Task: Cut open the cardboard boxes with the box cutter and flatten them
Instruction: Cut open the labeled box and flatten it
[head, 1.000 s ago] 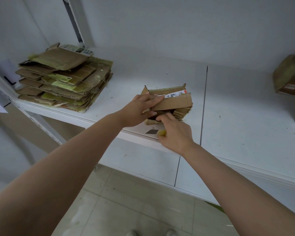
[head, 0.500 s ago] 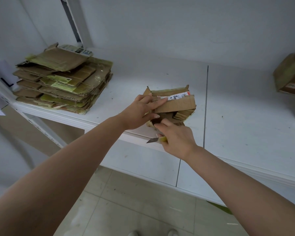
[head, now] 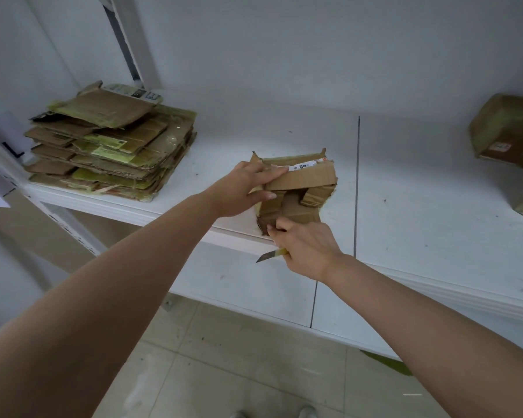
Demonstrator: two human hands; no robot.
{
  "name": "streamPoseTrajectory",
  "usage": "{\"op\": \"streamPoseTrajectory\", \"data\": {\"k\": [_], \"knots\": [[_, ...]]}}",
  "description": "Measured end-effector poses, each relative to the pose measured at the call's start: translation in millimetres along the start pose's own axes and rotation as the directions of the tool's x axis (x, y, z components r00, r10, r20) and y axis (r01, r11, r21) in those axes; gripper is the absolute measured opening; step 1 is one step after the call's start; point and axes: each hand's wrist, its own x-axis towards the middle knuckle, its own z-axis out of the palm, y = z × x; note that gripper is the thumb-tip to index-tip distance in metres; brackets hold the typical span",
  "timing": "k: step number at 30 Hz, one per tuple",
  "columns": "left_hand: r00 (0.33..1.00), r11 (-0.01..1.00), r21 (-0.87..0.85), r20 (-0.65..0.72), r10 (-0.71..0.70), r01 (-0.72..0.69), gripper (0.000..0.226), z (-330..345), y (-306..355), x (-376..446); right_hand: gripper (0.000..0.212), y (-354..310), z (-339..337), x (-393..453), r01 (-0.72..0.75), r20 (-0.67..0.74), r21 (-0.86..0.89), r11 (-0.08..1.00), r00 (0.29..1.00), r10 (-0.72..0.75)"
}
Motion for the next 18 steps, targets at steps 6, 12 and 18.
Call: {"op": "streamPoseTrajectory", "data": {"k": [6, 12, 18], "knots": [[0.996, 0.995, -0.096, -0.088, 0.007, -0.015, 0.051, 10.8, 5.2, -6.6, 0.033, 15.3, 8.8, -11.1, -0.121, -0.139, 0.367, 0.922, 0.973, 0.183], [0.929, 0.969, -0.202, -0.312, -0.200, 0.141, 0.053, 36.6, 22.8, -9.7, 0.033, 35.0, 12.7, -14.7, -0.411, -0.153, 0.790, 0.454, 0.586, 0.796], [0.789, 0.919, -0.210, -0.472, -0.393, 0.332, 0.043, 51.4, 47.5, 2.5, 0.072, 34.7, 2.6, 12.4, -0.481, -0.071, 0.803, 0.352, 0.510, 0.858]]}}
